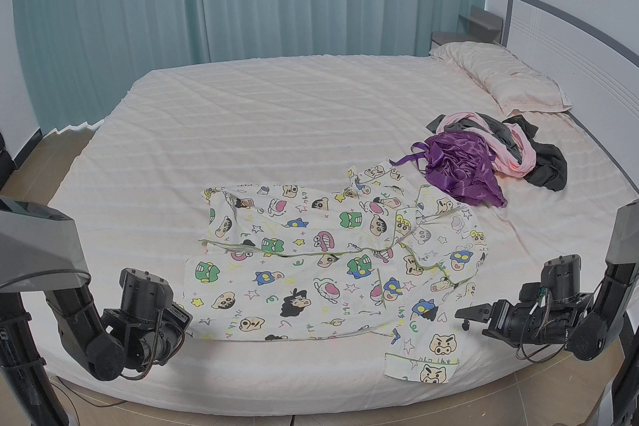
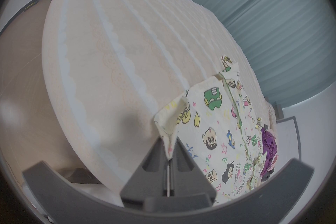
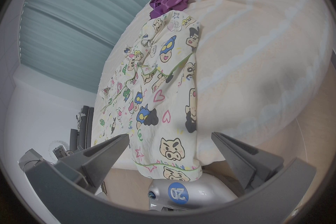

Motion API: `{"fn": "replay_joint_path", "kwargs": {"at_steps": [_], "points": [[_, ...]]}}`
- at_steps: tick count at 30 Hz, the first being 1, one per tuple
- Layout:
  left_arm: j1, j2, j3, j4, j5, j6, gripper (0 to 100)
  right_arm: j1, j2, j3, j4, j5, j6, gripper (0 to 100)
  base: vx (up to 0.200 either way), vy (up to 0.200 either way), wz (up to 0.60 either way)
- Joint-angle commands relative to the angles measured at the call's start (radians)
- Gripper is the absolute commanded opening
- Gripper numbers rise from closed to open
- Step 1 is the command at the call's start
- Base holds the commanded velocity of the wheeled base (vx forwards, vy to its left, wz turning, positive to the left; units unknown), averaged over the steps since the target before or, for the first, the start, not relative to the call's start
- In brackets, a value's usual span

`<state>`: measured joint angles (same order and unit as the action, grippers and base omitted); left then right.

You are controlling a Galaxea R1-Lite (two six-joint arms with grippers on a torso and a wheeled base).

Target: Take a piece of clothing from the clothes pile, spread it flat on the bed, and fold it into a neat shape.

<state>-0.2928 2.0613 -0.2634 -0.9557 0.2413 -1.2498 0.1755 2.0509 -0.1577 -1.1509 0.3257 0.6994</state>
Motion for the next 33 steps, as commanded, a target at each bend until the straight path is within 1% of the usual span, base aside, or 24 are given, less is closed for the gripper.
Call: {"fn": "replay_joint_path", "kwargs": {"at_steps": [1,2,3,4,10,11,18,22,23,26,28,31,32,33], "points": [[0.023,-0.036,0.009,0.0,0.004,-0.003,0,0.036,0.069,-0.029,-0.024,-0.016,0.0,100,0.0,0.0,0.0],[0.023,-0.036,0.009,0.0,0.004,-0.003,0,0.036,0.069,-0.029,-0.024,-0.016,0.0,100,0.0,0.0,0.0],[0.043,-0.036,0.007,-0.005,0.004,-0.003,0,0.041,0.111,-0.068,-0.04,-0.056,-0.003,100,0.0,0.0,0.0],[0.05,-0.035,0.007,-0.011,0.004,-0.003,0,0.048,0.13,-0.083,-0.04,-0.067,-0.004,100,0.0,0.0,0.0],[0.057,-0.029,0.009,-0.024,0.0,-0.003,0,0.055,0.19,-0.158,-0.04,-0.088,-0.011,100,0.0,0.0,0.0],[0.057,-0.029,0.009,-0.026,-0.002,-0.003,0,0.055,0.192,-0.171,-0.04,-0.088,-0.011,0,0.0,0.0,0.0],[0.057,-0.027,0.009,-0.032,-0.005,-0.005,0,0.042,0.19,-0.255,-0.036,-0.094,-0.011,0,0.0,0.0,0.0],[0.057,-0.024,0.009,-0.04,-0.007,-0.003,0,0.022,0.19,-0.329,-0.027,-0.136,-0.018,0,0.0,0.0,0.0],[0.057,-0.023,0.009,-0.04,-0.007,-0.005,0,0.021,0.189,-0.349,-0.024,-0.136,-0.021,0,0.0,0.0,0.0],[0.055,-0.013,0.009,-0.041,-0.008,-0.003,0,0.013,0.198,-0.39,0.007,-0.136,-0.052,0,0.0,0.0,0.0],[0.053,-0.009,0.009,-0.041,-0.01,-0.003,0,0.013,0.203,-0.413,0.053,-0.137,-0.075,0,0.0,0.0,0.0],[0.053,-0.007,0.009,-0.041,-0.011,-0.003,0,0.01,0.206,-0.415,0.072,-0.134,-0.083,0,0.0,0.0,0.0],[0.053,-0.007,0.009,-0.041,-0.011,-0.003,0,0.01,0.204,-0.415,0.074,-0.134,-0.083,100,0.0,0.0,0.0],[0.053,-0.007,0.009,-0.041,-0.011,-0.003,0,0.01,0.204,-0.415,0.074,-0.134,-0.083,100,0.0,0.0,0.0]]}}
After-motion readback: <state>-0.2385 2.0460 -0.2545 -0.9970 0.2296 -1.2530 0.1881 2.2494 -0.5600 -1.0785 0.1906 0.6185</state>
